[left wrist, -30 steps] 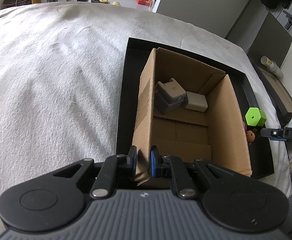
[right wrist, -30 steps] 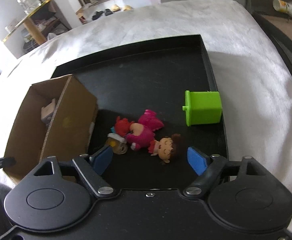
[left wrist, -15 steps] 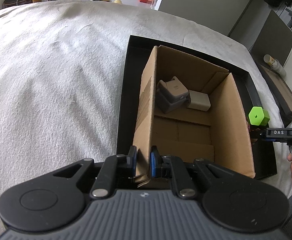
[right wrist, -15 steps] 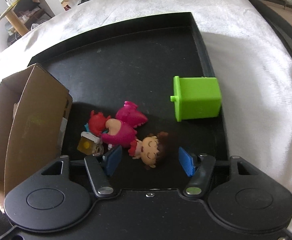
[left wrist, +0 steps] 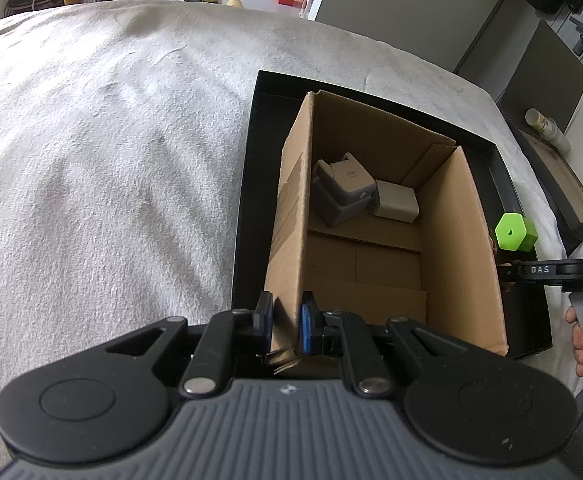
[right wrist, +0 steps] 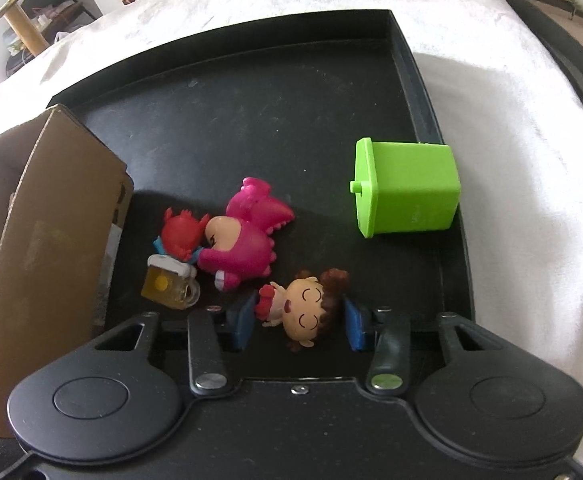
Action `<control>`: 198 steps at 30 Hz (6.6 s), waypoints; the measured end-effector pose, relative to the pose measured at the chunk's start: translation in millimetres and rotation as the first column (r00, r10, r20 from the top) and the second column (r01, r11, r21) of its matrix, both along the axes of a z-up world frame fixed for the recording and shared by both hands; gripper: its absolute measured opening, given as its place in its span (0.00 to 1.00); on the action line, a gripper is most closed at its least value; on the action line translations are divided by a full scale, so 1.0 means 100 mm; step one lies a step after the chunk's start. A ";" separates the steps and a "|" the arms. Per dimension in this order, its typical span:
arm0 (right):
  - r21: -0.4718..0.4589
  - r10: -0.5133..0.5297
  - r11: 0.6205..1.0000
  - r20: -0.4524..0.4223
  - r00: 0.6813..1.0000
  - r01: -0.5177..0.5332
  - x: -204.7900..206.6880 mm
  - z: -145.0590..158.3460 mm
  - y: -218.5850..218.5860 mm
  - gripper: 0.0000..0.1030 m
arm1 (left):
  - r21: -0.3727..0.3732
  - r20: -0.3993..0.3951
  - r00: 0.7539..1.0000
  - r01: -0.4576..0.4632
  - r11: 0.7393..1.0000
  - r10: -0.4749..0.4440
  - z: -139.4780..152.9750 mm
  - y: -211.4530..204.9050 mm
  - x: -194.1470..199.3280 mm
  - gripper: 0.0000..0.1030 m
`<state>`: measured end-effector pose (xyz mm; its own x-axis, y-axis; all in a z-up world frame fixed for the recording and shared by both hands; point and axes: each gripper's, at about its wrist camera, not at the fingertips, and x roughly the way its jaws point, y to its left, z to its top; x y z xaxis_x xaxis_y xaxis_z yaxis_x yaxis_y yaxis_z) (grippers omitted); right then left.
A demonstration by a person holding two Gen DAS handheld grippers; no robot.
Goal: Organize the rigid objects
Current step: 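Move the right gripper to the brown-haired girl figurine on the tray, then close the right gripper on the brown-haired girl figurine, then lift the figurine with the right gripper and carry it over the box, then open the right gripper to drop the figurine into the box, then move the right gripper back to the pink doll on the tray, then close the right gripper on the pink doll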
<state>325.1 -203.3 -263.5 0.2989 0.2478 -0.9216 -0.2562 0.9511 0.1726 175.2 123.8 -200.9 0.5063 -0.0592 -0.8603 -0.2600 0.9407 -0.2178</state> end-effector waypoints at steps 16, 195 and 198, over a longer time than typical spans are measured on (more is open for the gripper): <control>0.002 0.065 0.998 0.046 0.997 -0.065 -0.19 0.55 0.02 0.43 | 0.000 0.017 1.000 0.003 1.000 -0.003 0.04 -0.01 -0.06 0.12; -0.023 0.183 0.983 0.091 0.979 -0.181 -0.04 0.11 0.28 0.37 | 0.090 0.038 0.999 -0.006 0.996 0.002 0.06 -0.08 -0.08 0.09; -0.040 0.204 0.979 0.092 0.975 -0.201 -0.08 0.18 0.31 0.37 | 0.090 0.038 0.999 -0.006 0.996 0.003 0.06 -0.08 -0.08 0.09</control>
